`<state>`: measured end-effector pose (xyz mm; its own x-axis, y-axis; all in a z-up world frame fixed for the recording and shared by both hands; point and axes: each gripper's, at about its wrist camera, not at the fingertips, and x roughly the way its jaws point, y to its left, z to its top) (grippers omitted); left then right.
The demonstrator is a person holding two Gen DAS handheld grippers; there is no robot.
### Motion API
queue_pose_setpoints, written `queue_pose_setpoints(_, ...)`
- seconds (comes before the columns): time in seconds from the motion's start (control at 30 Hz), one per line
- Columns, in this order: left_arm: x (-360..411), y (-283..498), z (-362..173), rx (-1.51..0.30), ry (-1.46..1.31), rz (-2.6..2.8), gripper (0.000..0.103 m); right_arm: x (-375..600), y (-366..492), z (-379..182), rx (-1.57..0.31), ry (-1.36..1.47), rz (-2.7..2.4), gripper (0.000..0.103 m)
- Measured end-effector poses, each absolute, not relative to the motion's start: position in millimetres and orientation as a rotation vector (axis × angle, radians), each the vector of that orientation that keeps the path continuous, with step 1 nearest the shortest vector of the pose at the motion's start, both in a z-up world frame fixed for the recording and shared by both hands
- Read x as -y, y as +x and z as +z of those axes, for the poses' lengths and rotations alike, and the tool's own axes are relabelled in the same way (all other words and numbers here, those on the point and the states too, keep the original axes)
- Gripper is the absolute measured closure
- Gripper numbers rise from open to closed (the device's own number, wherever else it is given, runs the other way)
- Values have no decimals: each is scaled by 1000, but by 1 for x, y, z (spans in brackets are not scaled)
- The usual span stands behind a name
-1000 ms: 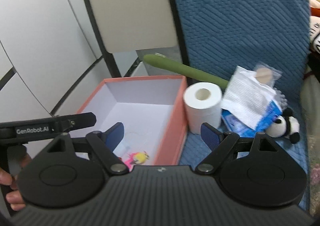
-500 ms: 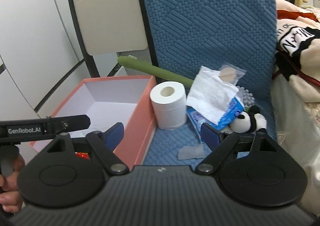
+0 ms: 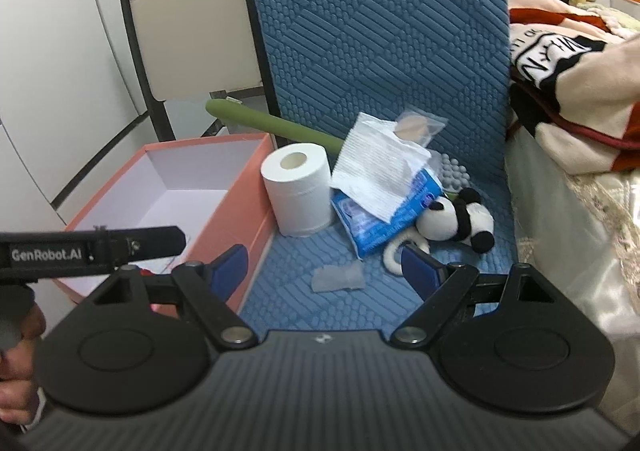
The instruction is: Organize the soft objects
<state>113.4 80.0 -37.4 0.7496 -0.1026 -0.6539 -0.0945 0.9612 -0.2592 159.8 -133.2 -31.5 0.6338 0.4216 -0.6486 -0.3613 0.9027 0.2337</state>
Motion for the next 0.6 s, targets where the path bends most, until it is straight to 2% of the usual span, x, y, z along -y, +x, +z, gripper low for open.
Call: queue_pose_setpoints(0.6,-48,103,-74,-743,-270,0,27,174,136,-85,-813,86,412,17)
